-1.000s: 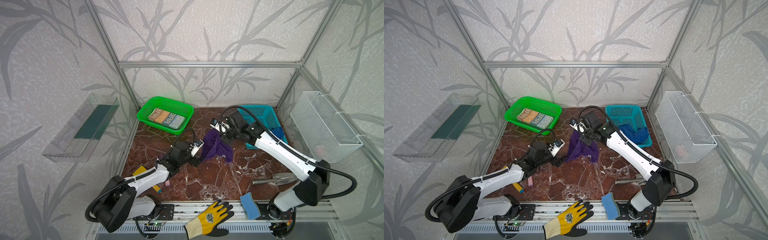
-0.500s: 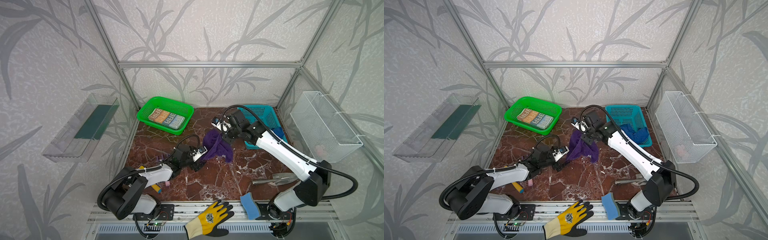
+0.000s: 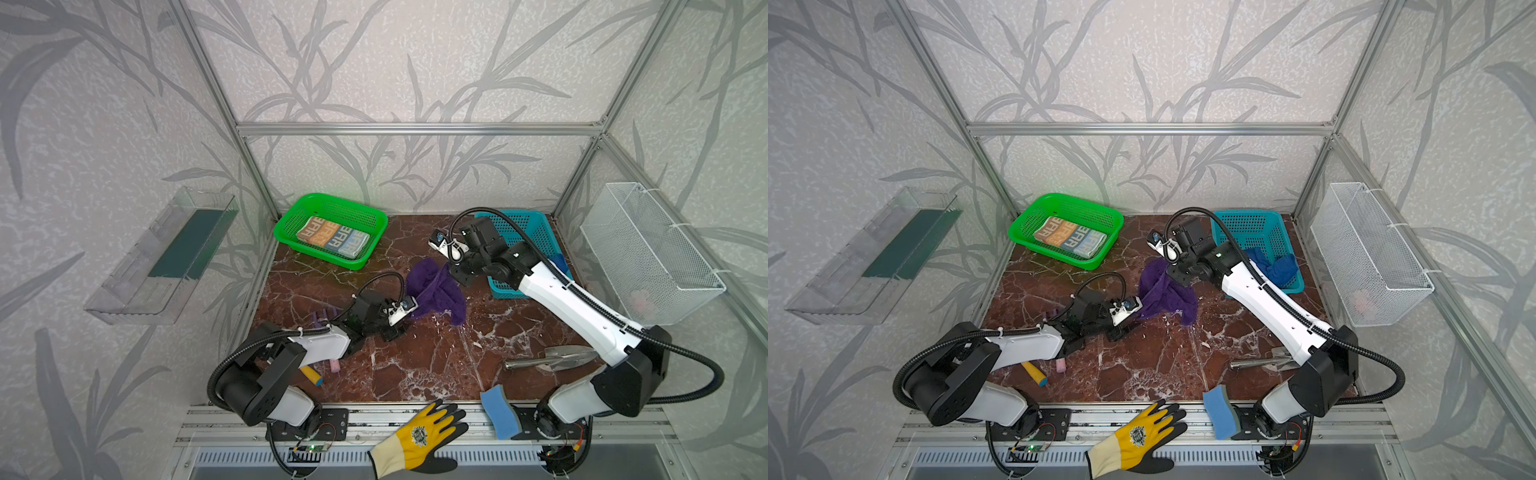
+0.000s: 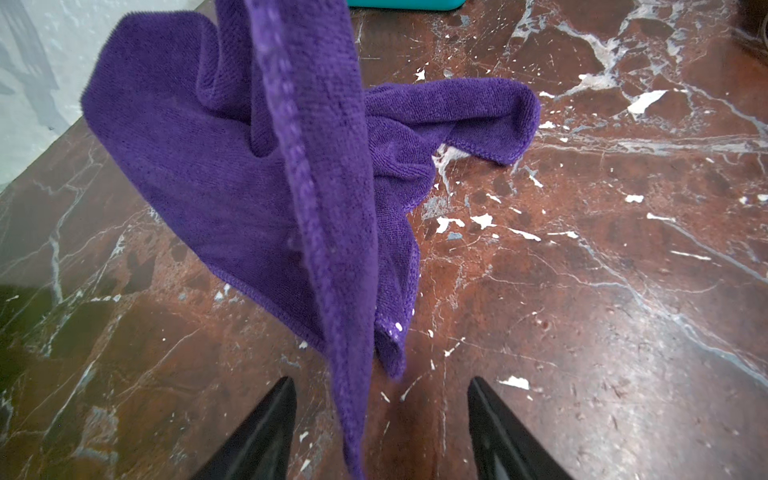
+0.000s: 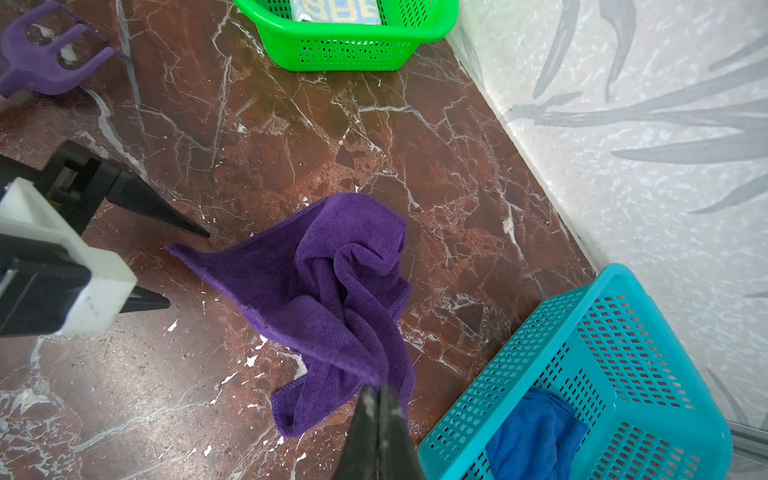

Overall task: Fold and stack the towels
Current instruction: 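Grasp another purple towel corner with the left gripper while the right gripper holds, then lift the purple towel with both grippers and spread it apart between them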

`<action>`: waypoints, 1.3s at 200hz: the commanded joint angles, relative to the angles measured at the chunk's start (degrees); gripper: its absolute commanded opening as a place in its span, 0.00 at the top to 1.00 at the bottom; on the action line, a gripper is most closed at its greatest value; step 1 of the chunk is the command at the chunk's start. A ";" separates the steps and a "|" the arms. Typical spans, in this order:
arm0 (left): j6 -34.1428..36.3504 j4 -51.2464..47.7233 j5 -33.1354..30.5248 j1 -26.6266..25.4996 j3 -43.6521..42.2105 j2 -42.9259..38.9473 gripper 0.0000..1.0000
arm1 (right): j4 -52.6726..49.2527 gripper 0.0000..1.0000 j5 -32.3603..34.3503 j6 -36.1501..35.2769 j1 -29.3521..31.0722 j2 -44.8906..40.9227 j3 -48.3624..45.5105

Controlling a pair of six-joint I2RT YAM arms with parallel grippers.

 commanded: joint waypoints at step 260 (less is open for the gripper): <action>-15.07 -14.73 -41.04 0.08 26.70 -5.07 1.00 | 13.71 1.00 2.27 14.02 -9.32 -3.81 -2.37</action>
